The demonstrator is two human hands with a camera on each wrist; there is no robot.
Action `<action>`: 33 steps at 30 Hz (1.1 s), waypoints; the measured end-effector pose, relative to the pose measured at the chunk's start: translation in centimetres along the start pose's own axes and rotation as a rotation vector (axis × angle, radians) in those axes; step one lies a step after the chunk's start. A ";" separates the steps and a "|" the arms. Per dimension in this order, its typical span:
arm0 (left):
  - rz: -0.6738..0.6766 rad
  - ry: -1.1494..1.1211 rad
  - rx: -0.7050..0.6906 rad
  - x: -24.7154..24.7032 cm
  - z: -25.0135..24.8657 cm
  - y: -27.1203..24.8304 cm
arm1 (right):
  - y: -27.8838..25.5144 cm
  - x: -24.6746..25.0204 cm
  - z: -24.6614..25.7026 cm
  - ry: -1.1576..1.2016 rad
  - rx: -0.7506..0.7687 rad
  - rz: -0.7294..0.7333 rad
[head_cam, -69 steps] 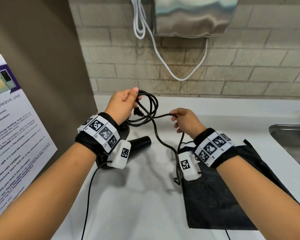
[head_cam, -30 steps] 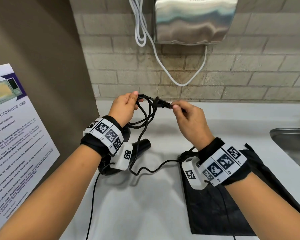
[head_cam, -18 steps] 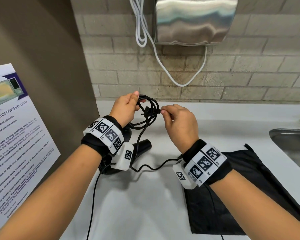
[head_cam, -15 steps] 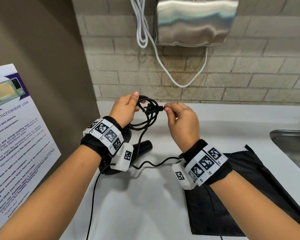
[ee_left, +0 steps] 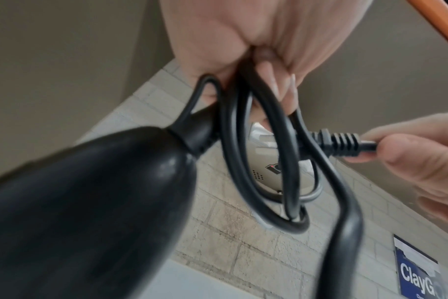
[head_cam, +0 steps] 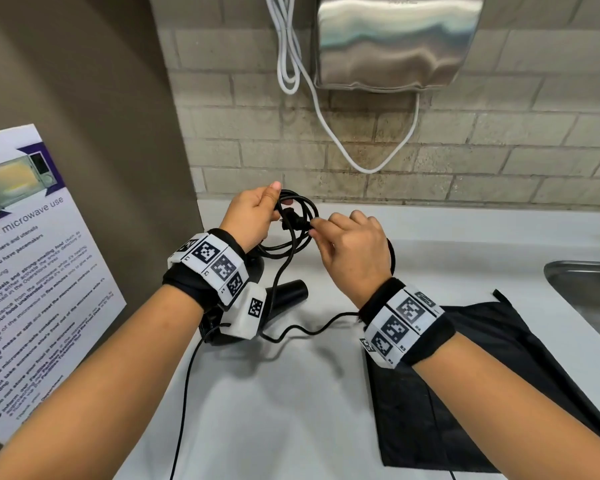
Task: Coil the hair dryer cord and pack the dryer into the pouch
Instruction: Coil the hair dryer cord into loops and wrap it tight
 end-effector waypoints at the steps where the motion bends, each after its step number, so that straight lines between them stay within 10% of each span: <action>1: 0.005 -0.003 -0.006 -0.1 -0.1 -0.1 | 0.1 -0.3 0.0 -0.013 -0.012 0.010; 12: 0.060 -0.002 -0.072 -0.9 -0.4 -1.3 | 1.0 -3.7 -3.3 0.531 -0.626 0.198; 19: 0.100 0.064 -0.149 -1.9 -1.5 -2.1 | 0.7 -8.1 -2.8 0.808 -0.755 0.629; 33: 0.047 0.169 -0.227 -1.1 -1.9 -2.4 | 0.7 -7.0 -4.1 1.260 -0.783 0.567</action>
Point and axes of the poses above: each hand's wrist, its own y-axis towards the middle knuckle, its own x-axis out of the back of the hand, z = x × y, the point moved 9 cm from there along y, towards the middle knuckle, and after that the axes turned 1 degree about y, right-handed, at the moved point
